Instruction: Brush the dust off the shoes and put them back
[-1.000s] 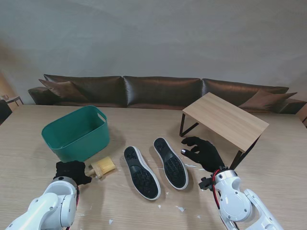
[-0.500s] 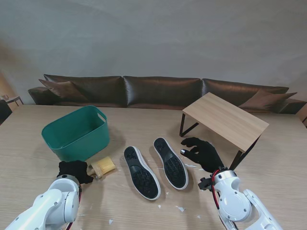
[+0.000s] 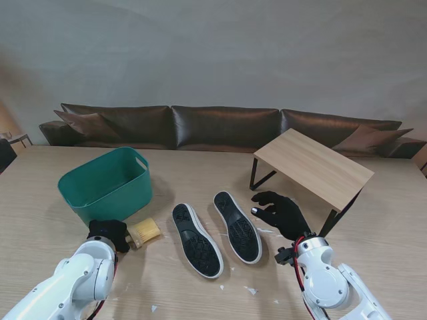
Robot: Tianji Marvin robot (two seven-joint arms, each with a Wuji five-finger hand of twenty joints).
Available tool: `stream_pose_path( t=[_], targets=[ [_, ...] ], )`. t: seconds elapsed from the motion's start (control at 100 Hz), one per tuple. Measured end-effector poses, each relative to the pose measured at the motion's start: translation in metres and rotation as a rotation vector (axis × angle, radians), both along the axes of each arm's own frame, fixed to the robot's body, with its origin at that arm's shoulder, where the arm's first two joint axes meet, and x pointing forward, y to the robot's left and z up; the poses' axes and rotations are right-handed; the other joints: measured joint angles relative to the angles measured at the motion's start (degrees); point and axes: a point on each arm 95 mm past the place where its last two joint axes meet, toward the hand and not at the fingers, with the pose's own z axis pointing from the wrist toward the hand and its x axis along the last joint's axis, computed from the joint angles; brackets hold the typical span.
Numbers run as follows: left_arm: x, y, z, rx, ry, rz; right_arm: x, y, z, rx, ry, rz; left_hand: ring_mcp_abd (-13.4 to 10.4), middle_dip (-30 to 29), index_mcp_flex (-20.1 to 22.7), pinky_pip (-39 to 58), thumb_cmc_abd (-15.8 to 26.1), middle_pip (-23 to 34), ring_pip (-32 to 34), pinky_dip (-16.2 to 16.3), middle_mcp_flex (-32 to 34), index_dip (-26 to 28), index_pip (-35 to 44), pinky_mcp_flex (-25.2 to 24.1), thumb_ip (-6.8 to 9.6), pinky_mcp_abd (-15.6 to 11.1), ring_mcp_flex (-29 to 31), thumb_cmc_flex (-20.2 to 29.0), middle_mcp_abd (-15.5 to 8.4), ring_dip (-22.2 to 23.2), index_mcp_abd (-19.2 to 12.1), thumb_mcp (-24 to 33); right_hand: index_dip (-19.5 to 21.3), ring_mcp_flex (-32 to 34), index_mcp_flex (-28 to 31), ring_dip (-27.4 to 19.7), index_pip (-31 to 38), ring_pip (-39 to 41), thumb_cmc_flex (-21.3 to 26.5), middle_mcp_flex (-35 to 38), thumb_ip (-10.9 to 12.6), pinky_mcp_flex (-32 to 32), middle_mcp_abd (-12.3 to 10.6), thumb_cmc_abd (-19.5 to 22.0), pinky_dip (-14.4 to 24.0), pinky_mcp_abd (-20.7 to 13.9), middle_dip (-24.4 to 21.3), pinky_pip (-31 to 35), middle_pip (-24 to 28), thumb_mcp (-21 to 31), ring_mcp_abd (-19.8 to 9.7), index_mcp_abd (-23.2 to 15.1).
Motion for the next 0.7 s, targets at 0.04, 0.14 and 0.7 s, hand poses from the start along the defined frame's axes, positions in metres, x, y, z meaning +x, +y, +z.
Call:
stream_pose_path(
  t=[0.04,0.14,0.7],
  targets=[
    [0.002,-0.001,-0.001,0.013,0.007,-0.016,0.000,0.000,0.000,0.002,0.001,-0.001,-0.62,0.96,0.01,1.65,-0.93,0.75,1.42,0.06,0.56,1.67,3.81,1.03,-0.37,-0.03,1.31,1.97,-0.42,0.68,-0.01,-1.72,0.00,0.00,0.00,0.00,0.00,0.00,0.00,0.01,0.00,0.00,0.01,0.00,0.00,0.00,0.00,0.00,0.00,0.00,0.01,0.10],
    [0.008,-0.003,0.000,0.027,0.018,-0.052,0.001,0.000,-0.001,0.009,0.004,-0.003,-1.94,3.62,2.91,4.74,-1.39,3.02,4.67,0.07,3.24,2.83,15.17,3.41,-1.29,-0.63,4.17,4.34,-2.61,2.28,-5.52,-1.94,-0.01,0.00,0.00,0.00,0.00,0.07,0.00,0.06,0.00,0.00,0.01,0.00,0.00,0.00,0.00,0.00,0.00,0.00,0.02,0.42],
    [0.021,-0.008,0.000,0.035,0.028,-0.161,0.003,0.000,-0.003,0.034,0.019,-0.014,-8.62,11.31,3.64,11.88,-7.08,3.71,12.57,-5.06,23.88,-1.57,23.92,24.74,-3.18,-1.33,28.43,5.36,-7.03,2.71,-5.24,4.99,-0.27,0.65,0.00,0.04,0.00,0.14,0.00,0.75,0.00,0.00,0.53,0.00,0.00,0.00,0.00,0.77,0.05,0.00,0.65,1.66]
  ],
)
